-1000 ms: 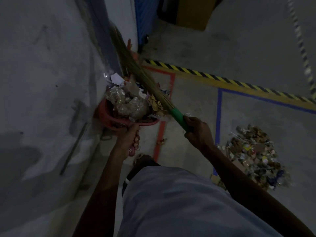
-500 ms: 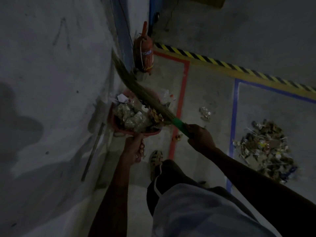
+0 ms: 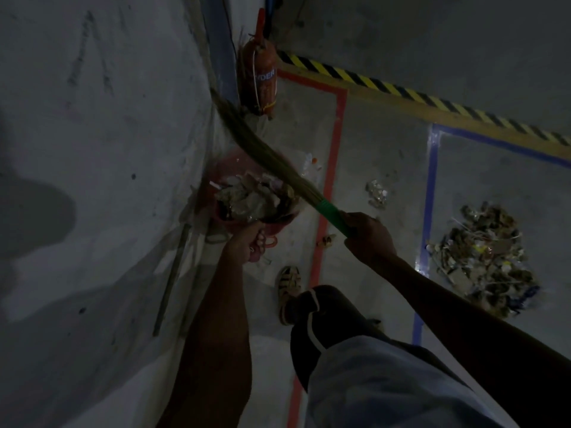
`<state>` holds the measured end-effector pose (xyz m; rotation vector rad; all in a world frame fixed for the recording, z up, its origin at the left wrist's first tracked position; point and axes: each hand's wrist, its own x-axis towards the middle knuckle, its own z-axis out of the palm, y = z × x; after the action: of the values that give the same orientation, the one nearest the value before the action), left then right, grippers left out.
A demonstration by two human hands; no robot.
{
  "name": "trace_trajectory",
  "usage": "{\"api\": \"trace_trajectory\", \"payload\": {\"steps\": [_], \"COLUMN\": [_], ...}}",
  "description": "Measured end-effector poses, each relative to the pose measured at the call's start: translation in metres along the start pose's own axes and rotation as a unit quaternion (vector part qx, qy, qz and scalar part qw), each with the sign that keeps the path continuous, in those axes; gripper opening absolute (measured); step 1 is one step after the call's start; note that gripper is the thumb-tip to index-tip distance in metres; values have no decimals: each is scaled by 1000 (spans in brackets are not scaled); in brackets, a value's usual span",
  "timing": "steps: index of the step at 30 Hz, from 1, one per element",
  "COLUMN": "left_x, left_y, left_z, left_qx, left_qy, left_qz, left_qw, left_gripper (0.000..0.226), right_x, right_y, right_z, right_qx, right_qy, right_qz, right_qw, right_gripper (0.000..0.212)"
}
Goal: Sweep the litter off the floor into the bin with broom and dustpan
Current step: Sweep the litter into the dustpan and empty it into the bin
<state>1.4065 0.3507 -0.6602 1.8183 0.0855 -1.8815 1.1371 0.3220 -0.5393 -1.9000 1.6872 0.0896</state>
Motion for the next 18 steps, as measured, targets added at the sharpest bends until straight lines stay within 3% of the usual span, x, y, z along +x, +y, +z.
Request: {"api": "trace_trajectory", "payload": {"steps": [6,18], "left_x": [11,1], "left_y": [-5,-18], "left_z": [-2,23], "left_qx": [-48,-109], "left_qy": [22,49], "left_qz": [-56,-42], "left_qw": [997,992], "left_gripper": [33,31], "right_x": [-12,-34], "right_y": [25,78], "right_z": [-8,-20], "right_qx": [30,133], "right_qy": [28,45], "right_qz": [33,99], "right_qw": [999,985], "right_gripper": [65,71]}}
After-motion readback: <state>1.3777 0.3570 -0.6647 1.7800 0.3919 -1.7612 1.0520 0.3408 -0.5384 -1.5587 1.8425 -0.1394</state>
